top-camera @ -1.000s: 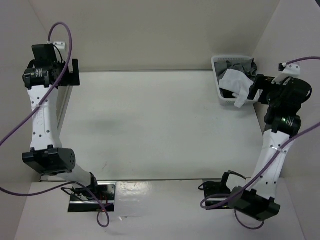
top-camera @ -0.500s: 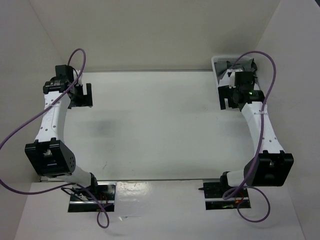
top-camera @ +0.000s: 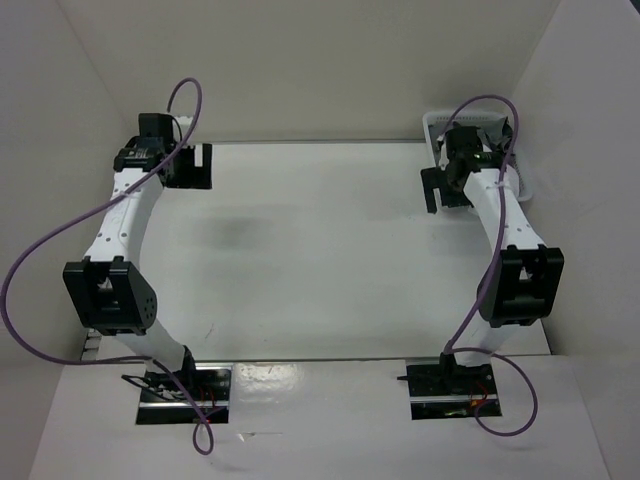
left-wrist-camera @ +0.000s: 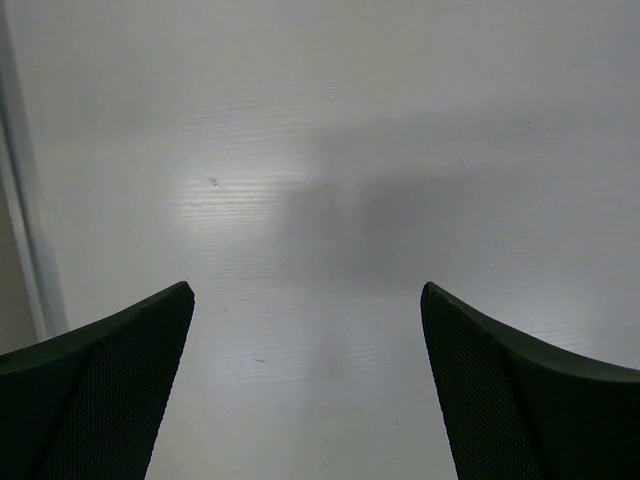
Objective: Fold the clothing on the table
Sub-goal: Grab the skirt from the pile
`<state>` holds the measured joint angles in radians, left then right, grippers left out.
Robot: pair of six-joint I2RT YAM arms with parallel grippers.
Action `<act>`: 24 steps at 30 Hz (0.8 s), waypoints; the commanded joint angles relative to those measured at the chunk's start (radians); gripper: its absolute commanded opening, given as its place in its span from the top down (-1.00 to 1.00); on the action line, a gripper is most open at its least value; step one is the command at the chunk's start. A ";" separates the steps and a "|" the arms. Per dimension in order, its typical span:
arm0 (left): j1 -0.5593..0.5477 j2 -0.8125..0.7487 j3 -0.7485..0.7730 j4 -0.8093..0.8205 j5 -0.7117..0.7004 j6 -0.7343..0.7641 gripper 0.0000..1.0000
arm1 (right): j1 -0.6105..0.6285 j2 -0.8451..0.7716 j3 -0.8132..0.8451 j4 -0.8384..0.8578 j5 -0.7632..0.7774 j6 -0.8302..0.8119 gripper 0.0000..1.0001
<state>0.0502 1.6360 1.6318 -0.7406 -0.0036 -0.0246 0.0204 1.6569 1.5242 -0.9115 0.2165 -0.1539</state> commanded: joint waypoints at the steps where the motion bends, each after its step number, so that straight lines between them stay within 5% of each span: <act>1: -0.032 0.045 0.029 0.038 0.094 0.014 -1.00 | 0.027 -0.023 0.076 -0.046 0.053 -0.024 -0.99; 7: -0.067 0.044 0.004 0.026 0.082 0.015 -1.00 | 0.050 0.000 0.100 0.025 0.107 -0.088 -0.99; 21: -0.085 -0.005 -0.027 0.049 0.105 0.075 -1.00 | -0.141 0.179 0.195 0.269 0.267 -0.160 -0.96; 24: -0.085 -0.005 -0.038 0.059 0.105 0.075 -1.00 | -0.169 0.225 0.231 0.278 0.267 -0.161 -0.72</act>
<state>-0.0299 1.6596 1.6051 -0.7208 0.0776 0.0307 -0.1333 1.8580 1.6821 -0.7200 0.4587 -0.2981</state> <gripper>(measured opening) 1.001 0.884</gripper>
